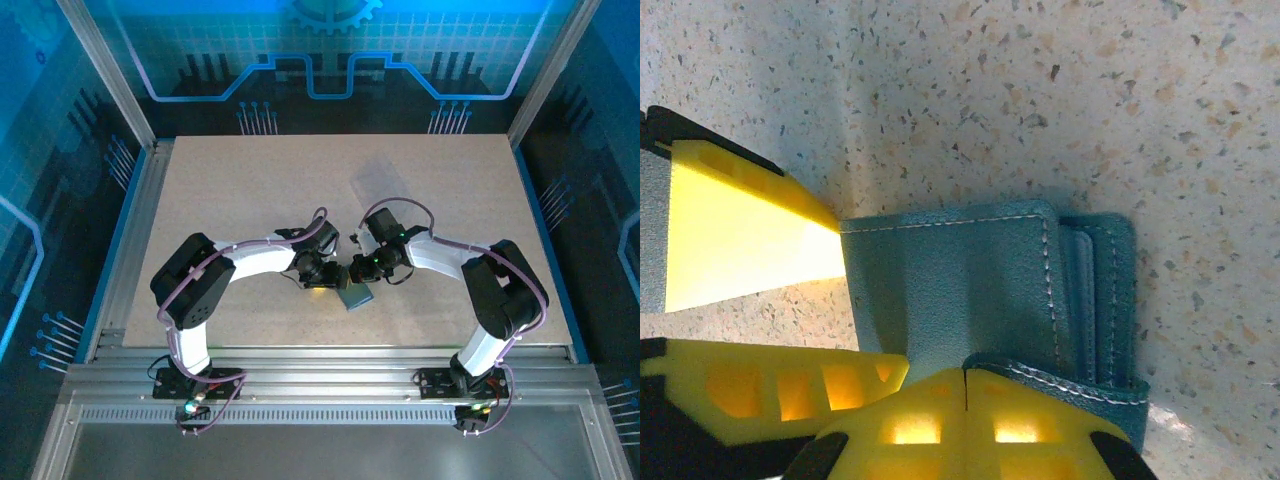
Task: Put the credit cards into the card holder
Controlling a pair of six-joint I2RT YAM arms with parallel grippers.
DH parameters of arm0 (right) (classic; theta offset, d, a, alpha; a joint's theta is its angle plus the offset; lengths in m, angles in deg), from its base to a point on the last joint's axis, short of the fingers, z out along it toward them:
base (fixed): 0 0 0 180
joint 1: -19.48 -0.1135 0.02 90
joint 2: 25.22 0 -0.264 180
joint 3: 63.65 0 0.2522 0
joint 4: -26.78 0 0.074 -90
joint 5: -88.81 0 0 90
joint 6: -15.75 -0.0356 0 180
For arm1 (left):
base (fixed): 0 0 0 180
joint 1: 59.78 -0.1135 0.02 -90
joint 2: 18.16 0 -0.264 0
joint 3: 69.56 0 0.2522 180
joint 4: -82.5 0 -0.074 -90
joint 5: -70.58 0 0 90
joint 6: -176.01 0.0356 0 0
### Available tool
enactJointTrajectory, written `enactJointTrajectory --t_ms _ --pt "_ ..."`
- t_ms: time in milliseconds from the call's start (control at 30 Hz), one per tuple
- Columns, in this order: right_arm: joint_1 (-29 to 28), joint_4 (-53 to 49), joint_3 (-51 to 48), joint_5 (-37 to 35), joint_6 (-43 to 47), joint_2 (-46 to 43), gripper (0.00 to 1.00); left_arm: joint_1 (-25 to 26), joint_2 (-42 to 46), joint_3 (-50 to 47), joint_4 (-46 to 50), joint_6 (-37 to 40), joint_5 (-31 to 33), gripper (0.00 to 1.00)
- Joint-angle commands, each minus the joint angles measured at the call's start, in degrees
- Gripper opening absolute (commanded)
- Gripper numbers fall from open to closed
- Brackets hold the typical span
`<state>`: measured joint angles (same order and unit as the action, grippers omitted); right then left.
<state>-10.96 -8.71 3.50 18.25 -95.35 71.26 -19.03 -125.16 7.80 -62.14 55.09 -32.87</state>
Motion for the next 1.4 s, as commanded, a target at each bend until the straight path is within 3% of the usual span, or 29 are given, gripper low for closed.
enactJointTrajectory --t_ms 0,567,1367 --pt "-2.52 -3.39 -0.39 1.49 0.84 2.49 0.00 0.90 -4.88 -1.01 -3.59 0.42 -3.88 0.56" --pt "-3.89 -4.99 -2.67 -6.11 -3.17 2.51 0.00 0.72 -4.84 -1.10 -3.71 0.24 -4.21 0.56" --pt "-6.04 -1.91 -10.03 -7.23 -6.98 -1.18 0.00 -0.14 -6.29 -1.43 -4.95 -1.24 -5.61 0.55"
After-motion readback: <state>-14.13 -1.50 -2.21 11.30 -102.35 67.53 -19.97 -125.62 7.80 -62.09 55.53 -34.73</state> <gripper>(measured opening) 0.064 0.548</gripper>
